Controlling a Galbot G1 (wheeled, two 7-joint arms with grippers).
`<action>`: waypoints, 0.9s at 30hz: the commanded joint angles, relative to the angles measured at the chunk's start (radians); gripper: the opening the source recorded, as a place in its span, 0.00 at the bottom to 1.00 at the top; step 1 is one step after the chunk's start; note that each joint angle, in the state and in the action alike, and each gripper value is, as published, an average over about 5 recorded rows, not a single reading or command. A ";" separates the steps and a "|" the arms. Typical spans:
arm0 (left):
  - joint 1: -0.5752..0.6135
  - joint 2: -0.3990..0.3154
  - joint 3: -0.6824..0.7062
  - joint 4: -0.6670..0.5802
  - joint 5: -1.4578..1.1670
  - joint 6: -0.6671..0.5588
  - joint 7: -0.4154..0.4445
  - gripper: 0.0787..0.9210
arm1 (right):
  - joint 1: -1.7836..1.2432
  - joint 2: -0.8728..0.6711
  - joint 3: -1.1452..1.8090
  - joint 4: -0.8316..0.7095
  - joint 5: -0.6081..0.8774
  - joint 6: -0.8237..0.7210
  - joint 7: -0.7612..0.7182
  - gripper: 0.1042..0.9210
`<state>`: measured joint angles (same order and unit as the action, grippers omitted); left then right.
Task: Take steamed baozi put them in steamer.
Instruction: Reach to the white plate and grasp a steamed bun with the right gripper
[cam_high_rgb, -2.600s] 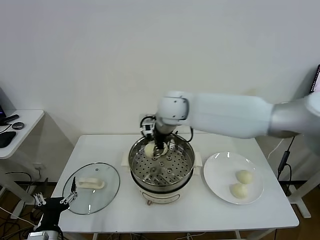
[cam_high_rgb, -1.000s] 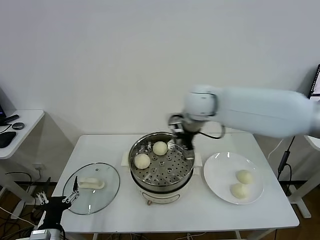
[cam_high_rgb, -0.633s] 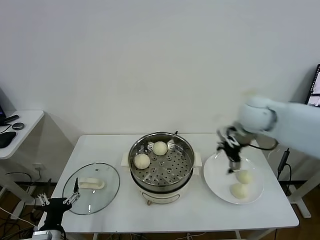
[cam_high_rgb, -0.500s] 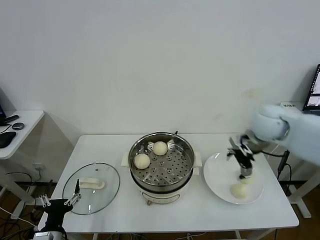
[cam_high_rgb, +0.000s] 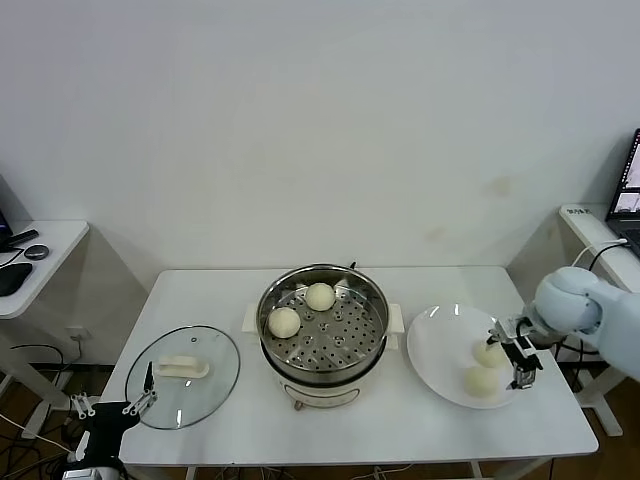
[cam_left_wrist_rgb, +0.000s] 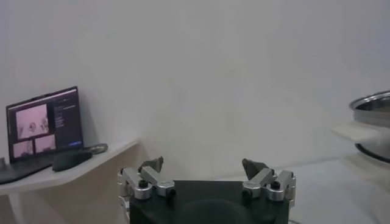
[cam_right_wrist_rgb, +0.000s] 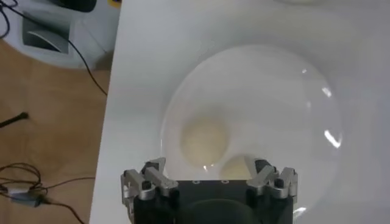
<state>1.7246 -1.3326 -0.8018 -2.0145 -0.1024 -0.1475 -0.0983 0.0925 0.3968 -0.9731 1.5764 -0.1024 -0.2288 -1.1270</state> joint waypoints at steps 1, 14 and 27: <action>0.003 -0.001 -0.011 0.003 0.001 0.000 0.000 0.88 | -0.275 0.061 0.222 -0.112 -0.089 0.039 0.053 0.88; 0.006 -0.008 -0.025 0.008 0.003 0.000 -0.001 0.88 | -0.287 0.154 0.231 -0.188 -0.098 0.029 0.063 0.88; 0.001 -0.007 -0.023 0.010 0.000 -0.001 -0.001 0.88 | -0.257 0.152 0.218 -0.177 -0.082 -0.019 0.023 0.54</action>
<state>1.7258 -1.3401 -0.8245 -2.0043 -0.1018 -0.1481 -0.0988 -0.1560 0.5322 -0.7702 1.4141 -0.1785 -0.2347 -1.0922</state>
